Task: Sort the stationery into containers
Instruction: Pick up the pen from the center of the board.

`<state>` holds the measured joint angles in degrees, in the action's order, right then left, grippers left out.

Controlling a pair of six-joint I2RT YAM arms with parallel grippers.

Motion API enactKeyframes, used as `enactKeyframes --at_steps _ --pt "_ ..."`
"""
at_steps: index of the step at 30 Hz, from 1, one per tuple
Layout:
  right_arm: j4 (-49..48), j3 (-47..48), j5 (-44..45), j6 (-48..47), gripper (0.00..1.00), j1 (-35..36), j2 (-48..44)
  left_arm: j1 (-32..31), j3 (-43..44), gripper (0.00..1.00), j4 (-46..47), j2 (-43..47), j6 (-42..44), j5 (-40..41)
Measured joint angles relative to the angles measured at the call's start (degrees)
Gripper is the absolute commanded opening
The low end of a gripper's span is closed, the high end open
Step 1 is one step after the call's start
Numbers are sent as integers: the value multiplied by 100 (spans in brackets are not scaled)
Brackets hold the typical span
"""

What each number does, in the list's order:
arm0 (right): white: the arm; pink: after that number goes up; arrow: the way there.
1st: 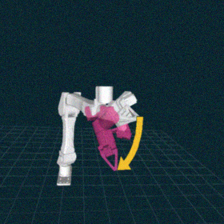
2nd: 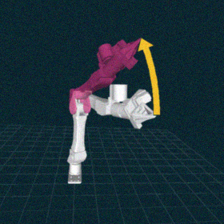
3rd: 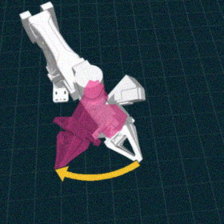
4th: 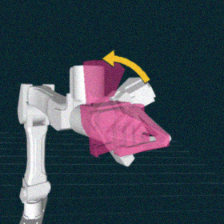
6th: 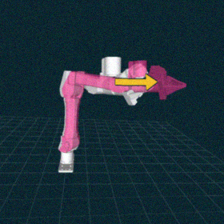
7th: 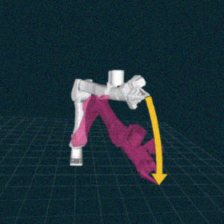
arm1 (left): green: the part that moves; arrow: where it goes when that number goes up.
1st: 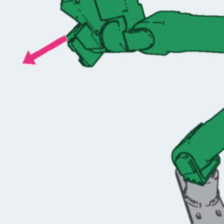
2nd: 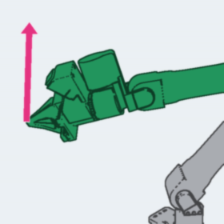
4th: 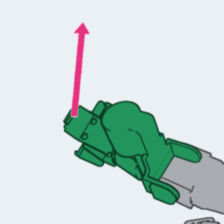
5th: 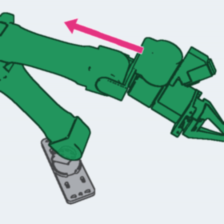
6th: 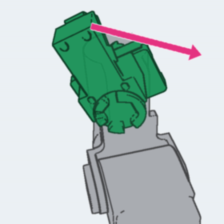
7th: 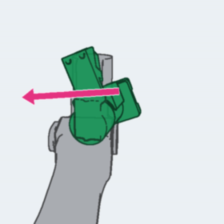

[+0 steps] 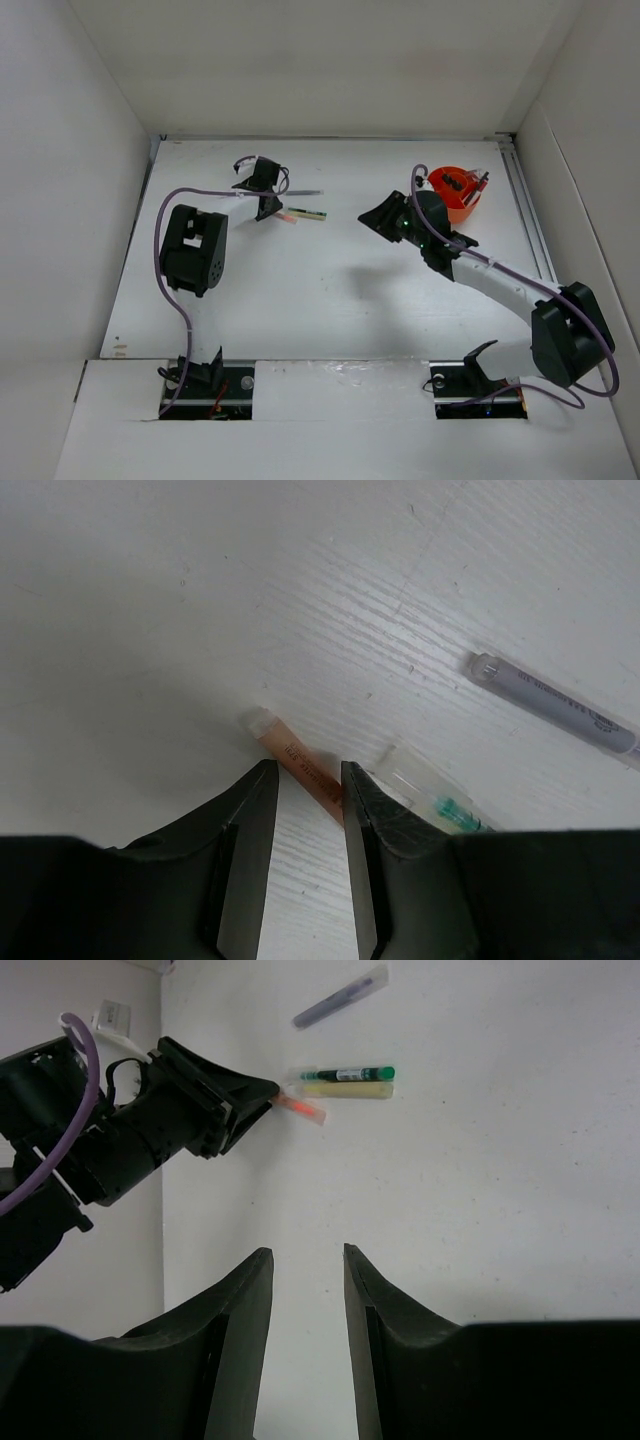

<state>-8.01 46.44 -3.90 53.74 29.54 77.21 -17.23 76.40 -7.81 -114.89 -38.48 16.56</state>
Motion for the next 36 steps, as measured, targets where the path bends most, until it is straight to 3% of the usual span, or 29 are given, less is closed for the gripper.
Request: enactKeyframes --at_steps 3,8,12,18,36 --pt "4 0 0 0 40 0 0 0 -94 27 31 59 129 -33" --pt "0 0 -2 0 40 -33 0 0 -101 9 -22 74 363 -118" --pt "0 0 0 2 40 -61 -2 9 -101 0 -35 79 431 -160" --pt "2 0 0 0 40 -63 -2 11 -299 0 136 188 442 -201" --pt "0 0 2 0 45 -63 0 -179 -2660 0 940 1912 402 -560"
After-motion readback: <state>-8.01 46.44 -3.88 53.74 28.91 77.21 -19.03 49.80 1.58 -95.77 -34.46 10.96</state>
